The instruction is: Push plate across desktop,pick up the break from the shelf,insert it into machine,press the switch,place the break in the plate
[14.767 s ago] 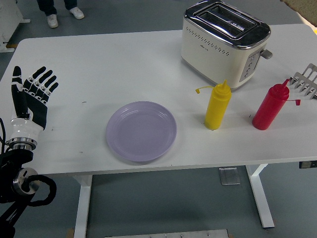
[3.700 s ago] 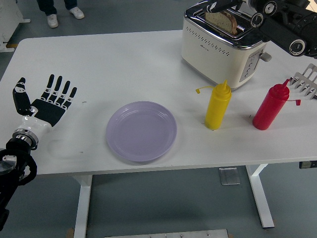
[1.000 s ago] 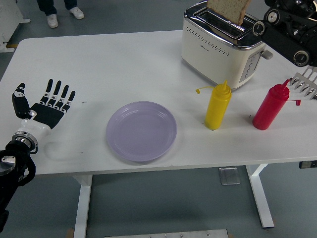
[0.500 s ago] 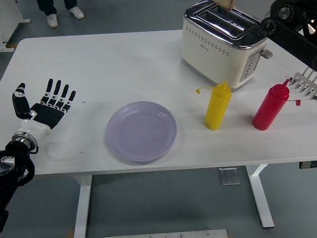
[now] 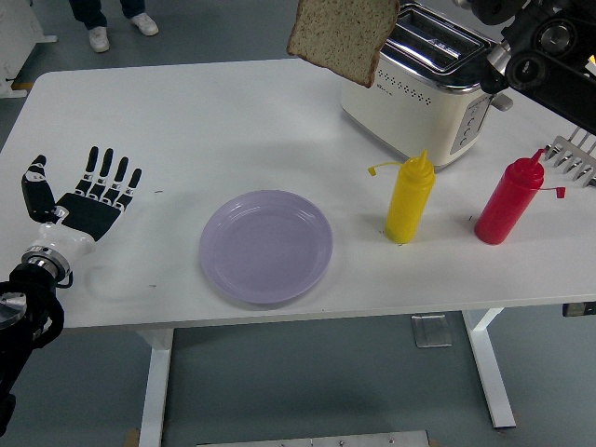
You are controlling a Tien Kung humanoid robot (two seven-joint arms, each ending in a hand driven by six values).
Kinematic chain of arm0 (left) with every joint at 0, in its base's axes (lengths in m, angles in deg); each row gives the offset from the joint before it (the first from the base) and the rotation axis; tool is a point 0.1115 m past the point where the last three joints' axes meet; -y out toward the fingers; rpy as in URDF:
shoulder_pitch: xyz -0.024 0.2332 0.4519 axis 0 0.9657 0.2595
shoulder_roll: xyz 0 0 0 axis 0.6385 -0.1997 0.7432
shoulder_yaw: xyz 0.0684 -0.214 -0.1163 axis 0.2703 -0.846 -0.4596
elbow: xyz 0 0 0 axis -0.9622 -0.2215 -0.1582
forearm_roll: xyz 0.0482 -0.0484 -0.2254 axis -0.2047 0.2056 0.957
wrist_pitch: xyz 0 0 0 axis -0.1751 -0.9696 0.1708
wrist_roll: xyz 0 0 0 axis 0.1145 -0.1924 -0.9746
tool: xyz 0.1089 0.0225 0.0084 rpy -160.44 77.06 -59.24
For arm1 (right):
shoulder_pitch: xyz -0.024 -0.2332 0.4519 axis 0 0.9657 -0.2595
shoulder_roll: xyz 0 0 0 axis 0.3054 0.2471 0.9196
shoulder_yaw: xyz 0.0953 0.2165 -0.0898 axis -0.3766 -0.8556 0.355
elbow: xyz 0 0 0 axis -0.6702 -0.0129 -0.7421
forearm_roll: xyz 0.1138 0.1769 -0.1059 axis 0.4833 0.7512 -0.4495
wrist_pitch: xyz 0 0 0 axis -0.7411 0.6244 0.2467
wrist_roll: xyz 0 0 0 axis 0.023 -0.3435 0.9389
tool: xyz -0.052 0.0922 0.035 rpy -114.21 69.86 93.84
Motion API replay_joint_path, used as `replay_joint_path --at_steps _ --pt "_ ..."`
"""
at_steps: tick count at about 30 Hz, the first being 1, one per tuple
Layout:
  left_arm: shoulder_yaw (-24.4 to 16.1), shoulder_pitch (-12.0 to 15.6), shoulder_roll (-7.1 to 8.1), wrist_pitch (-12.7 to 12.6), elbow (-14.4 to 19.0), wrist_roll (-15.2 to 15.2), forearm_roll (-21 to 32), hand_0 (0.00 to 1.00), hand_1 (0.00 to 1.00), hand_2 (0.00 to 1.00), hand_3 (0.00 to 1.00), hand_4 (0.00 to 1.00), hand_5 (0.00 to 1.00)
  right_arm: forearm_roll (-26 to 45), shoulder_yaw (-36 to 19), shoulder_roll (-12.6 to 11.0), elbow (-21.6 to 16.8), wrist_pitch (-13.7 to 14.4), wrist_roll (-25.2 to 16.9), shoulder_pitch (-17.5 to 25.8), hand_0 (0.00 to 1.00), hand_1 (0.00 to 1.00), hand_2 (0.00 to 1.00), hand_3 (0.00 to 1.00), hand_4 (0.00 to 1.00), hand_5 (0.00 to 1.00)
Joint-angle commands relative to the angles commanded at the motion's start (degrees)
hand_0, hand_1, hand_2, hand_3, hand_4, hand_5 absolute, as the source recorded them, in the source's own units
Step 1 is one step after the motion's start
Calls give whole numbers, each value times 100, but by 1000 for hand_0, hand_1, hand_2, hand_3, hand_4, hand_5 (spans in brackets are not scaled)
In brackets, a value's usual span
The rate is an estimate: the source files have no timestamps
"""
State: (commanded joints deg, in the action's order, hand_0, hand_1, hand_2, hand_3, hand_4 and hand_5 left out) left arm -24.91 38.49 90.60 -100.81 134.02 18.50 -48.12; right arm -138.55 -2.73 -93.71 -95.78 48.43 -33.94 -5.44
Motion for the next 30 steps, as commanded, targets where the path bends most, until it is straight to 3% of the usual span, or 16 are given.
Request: replay_joint_path --at_steps 9,14,22,30 --pt "-37 1 4 -2 -24 -9 -17 785 762 743 749 790 998 1314 427 148 -837 -62 95 16 292 396 347 357 370 2" --pt "-94 3 12 13 -66 -5 -47 799 784 780 767 789 998 1969 729 318 -1088 -40 95 23 291 395 345 357 382 2" --pt "-118 2 16 29 -102 -3 -98 808 798 815 775 789 998 2505 1187 622 -1094 -55 26 114 292 397 347 359 383 2" --pt "-180 21 22 43 -1 -57 -312 814 829 848 772 782 998 2149 1584 921 -889 48 -126 290 291 401 350 361 392 2"
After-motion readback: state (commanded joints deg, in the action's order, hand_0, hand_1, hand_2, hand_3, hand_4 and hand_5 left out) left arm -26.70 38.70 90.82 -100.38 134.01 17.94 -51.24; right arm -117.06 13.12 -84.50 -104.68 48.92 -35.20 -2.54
